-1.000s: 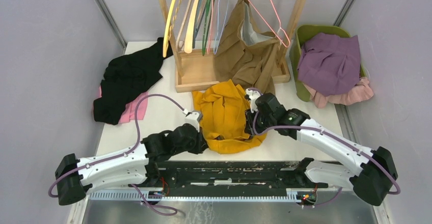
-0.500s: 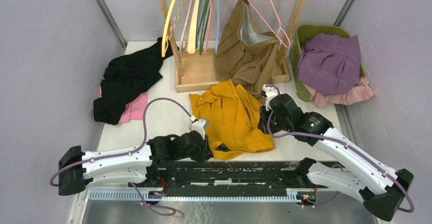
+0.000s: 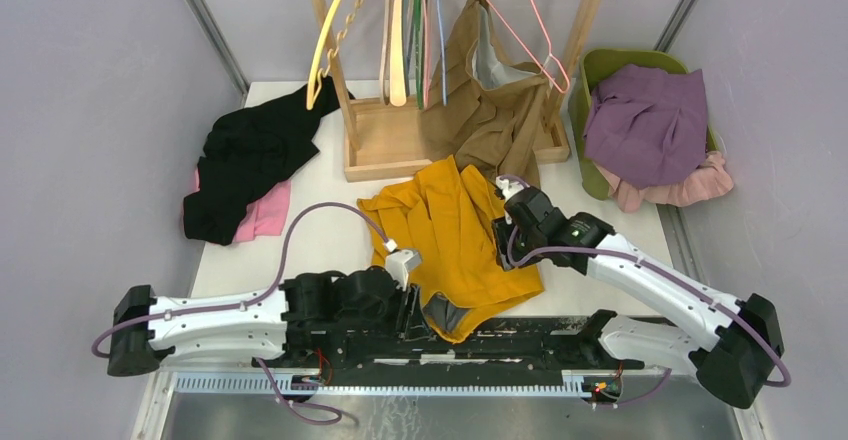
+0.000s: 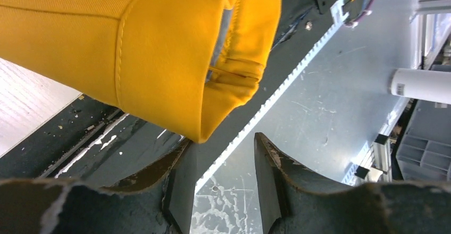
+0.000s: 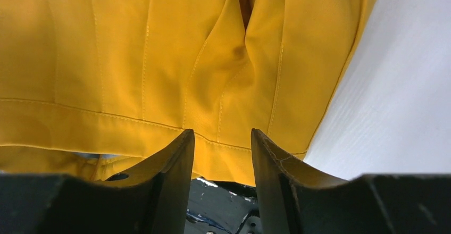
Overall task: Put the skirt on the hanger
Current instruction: Flatten out the skirt at the center of the board.
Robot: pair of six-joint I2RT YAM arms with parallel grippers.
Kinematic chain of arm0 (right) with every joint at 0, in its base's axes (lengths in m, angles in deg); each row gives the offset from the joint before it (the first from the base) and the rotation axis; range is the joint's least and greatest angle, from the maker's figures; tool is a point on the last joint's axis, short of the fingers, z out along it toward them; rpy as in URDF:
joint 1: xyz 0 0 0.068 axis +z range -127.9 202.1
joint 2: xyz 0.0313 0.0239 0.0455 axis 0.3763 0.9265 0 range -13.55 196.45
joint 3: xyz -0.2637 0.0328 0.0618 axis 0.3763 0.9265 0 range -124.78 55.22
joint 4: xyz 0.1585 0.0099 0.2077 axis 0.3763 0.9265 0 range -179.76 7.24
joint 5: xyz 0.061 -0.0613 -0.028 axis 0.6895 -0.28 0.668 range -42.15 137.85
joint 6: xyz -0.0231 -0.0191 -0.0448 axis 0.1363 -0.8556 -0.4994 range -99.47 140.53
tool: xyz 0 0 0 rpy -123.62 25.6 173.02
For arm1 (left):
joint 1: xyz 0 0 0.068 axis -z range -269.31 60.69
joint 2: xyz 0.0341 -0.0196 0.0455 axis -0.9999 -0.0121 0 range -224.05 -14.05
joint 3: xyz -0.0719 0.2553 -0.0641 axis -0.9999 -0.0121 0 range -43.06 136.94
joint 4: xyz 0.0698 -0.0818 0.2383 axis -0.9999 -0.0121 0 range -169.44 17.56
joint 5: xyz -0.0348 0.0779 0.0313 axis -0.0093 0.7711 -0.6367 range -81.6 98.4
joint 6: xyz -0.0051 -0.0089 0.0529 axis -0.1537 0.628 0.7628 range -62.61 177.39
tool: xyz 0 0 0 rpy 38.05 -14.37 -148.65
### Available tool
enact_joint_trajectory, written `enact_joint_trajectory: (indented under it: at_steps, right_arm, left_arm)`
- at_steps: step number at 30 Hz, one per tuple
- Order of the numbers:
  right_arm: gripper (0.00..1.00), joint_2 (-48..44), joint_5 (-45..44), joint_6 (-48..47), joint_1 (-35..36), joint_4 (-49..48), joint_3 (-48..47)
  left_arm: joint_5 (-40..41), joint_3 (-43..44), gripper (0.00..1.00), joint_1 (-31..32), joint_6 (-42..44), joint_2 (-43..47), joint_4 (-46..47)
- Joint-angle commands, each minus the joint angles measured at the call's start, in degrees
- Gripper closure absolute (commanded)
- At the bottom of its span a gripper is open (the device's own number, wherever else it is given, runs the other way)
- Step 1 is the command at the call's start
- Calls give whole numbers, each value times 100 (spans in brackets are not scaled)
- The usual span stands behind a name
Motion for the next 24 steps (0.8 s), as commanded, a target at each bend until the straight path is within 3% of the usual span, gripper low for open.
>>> enact_joint_trajectory:
  at_steps: [1,10,13,19,22,24]
  right_arm:
    - [50,165,76,107,18,-519,181]
    - [42,323,-536,112,-170,-654,77]
    - [41,522,-168,-34,-568,-778,-39]
    - [40,796,222,-83,-934,-1033,97]
    - [39,896,437,-33,-1091,-1338,307]
    - [40,1079,588,-14,-1164,-1531,424]
  left_arm:
    - [189,411,50,39,-249,470,-488]
    - [1285,456,49,44,-666,987,-1255]
    - [1701,401,46,38,-752,1178,-1384]
    - [1771,235,27,48,-910,731,-1203]
    - [1976,114,0,38,-1009,733,-1023]
    - [2211,13,1,42,-1057,734,-883]
